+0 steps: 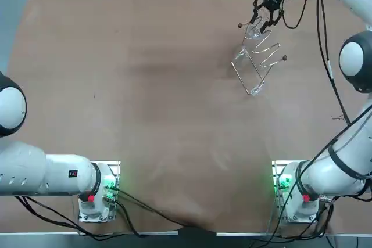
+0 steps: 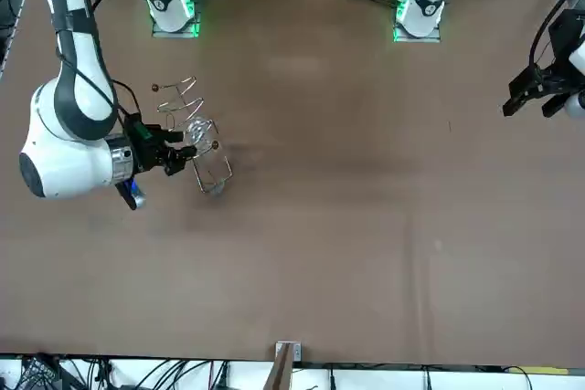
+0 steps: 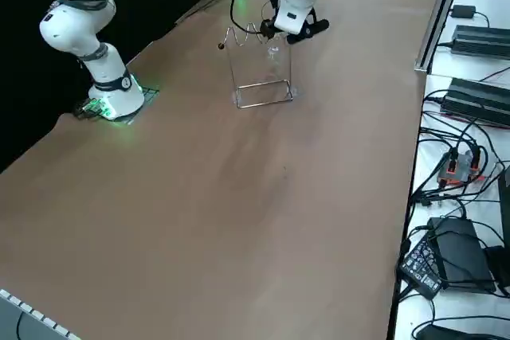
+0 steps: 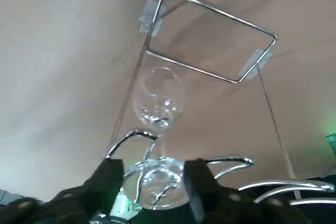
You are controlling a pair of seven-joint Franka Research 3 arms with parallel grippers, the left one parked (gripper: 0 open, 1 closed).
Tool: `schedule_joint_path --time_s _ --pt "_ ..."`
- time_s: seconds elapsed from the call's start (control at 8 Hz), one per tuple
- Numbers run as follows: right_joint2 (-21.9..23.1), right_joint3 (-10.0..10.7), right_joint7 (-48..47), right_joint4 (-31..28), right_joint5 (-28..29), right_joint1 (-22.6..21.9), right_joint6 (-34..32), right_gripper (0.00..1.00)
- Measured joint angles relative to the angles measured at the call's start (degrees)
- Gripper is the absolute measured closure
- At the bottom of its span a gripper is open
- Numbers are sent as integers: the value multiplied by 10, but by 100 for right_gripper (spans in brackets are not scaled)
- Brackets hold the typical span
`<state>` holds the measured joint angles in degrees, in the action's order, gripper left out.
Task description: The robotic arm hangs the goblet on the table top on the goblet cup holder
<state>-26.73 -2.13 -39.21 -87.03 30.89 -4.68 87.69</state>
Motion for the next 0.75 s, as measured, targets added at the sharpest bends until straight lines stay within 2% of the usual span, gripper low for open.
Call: schedule_joint_path --time_s 0.12,0.25,0.75 --pt "0 0 4 1 -4 1 1 4" --pt "2 1 8 4 -8 3 -1 0" --pt "22 4 32 21 -11 29 -1 0"
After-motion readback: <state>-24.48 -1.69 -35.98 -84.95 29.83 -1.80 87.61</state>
